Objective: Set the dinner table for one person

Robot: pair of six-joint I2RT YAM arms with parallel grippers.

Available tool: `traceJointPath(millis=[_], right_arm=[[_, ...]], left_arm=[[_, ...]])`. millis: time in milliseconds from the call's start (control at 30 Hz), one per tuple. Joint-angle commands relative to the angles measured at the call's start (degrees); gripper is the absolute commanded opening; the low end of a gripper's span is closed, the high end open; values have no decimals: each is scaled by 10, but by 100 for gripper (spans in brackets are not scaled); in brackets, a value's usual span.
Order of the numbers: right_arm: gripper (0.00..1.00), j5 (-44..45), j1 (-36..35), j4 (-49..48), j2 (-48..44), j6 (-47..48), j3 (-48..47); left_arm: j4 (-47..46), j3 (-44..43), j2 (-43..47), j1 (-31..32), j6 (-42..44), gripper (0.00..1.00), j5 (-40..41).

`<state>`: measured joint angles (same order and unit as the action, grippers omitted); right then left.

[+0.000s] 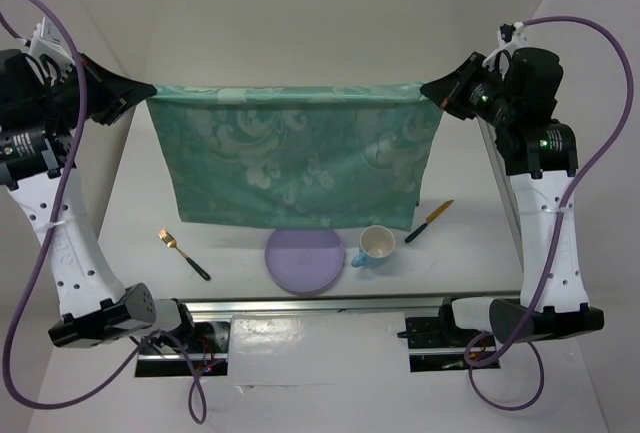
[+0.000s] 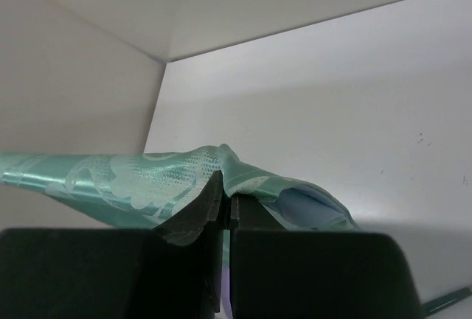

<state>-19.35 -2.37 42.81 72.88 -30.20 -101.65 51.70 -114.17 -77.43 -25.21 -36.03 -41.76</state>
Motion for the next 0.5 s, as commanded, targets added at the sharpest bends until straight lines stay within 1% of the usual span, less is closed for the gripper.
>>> traceJointPath(millis=[0,67,100,133,167,200,233,267,300,333,367,400,433,467], right_arm=[[0,109,25,-11,25,40,5],[0,109,25,-65,72,45,28],[0,109,25,-82,94,45,28],[0,102,25,-109,147,45,17],[0,102,25,-119,178,45,6],[0,96,25,-127,210,45,-9],[0,96,25,-150,273,45,-37],[0,82,25,-159,307,39,-56],[0,77,25,-165,341,33,-77],[0,77,25,-173,408,33,-123],[3,71,31,-178,439,25,-143],[27,55,31,-178,471,25,-169],[72,47,31,-161,502,16,-200],[85,36,31,-151,552,15,-258]], left_arm=[[-68,44,-39,-15,18,0,80],[-111,71,-66,12,13,0,91],[-124,71,-103,24,7,0,119],[-134,62,-126,53,7,0,140],[-149,51,-153,67,1,0,156],[-150,34,-183,79,1,0,180],[-150,-9,-216,102,1,0,194],[-150,-32,-283,113,1,0,208],[-150,-56,-317,123,-6,0,221],[-150,-104,-351,139,-12,0,230],[-156,-126,-419,144,-12,8,239],[-156,-153,-456,149,-12,26,239],[-144,-227,-493,155,-12,43,217],[-125,-264,-528,155,-12,58,211]])
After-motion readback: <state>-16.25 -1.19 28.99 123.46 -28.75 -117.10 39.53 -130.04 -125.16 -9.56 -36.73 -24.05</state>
